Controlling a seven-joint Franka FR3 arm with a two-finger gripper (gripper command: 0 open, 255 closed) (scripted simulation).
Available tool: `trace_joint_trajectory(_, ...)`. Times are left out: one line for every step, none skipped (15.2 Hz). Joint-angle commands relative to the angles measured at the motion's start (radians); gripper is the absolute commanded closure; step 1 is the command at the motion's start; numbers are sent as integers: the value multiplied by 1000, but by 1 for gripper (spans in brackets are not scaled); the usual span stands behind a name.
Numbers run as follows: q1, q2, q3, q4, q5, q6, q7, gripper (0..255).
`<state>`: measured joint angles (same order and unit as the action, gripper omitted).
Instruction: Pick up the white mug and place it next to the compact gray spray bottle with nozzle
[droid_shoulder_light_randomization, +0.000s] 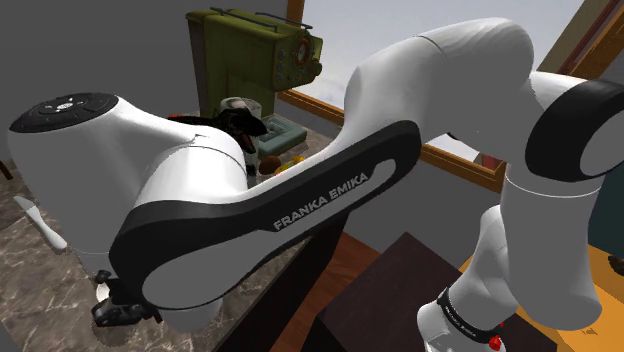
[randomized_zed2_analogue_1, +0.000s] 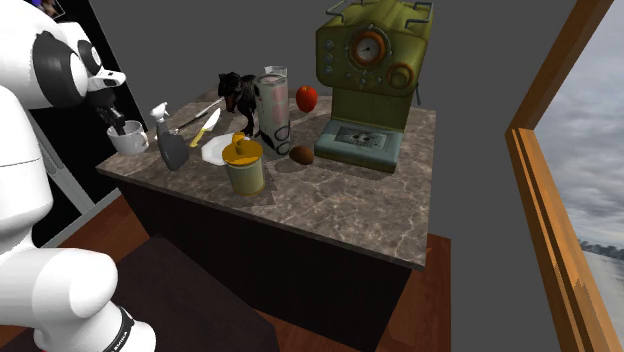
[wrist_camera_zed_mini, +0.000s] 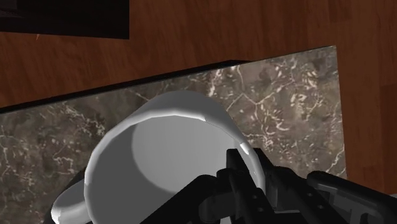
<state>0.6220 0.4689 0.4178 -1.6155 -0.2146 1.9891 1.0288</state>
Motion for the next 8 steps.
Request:
trace_joint_trajectory(0, 10, -3, -14, -5, 24, 3, 255)
trace_joint_trajectory(1, 16, -4, -20, -8, 35, 5, 255)
trace_joint_trajectory(2, 21, -6, -26, -11, 46, 7, 255)
trace_joint_trajectory(2, 27, -8, -31, -14, 56, 8, 255)
trace_joint_trajectory(3, 33, -9, -36, -17, 67, 10, 255)
trace_joint_trajectory(4, 39, -11, -41, -20, 77, 12, 255)
trace_joint_trajectory(5, 45, -13, -45, -23, 88, 14, 255)
trace_joint_trajectory(6, 51, -14, -50, -26, 98, 16, 255)
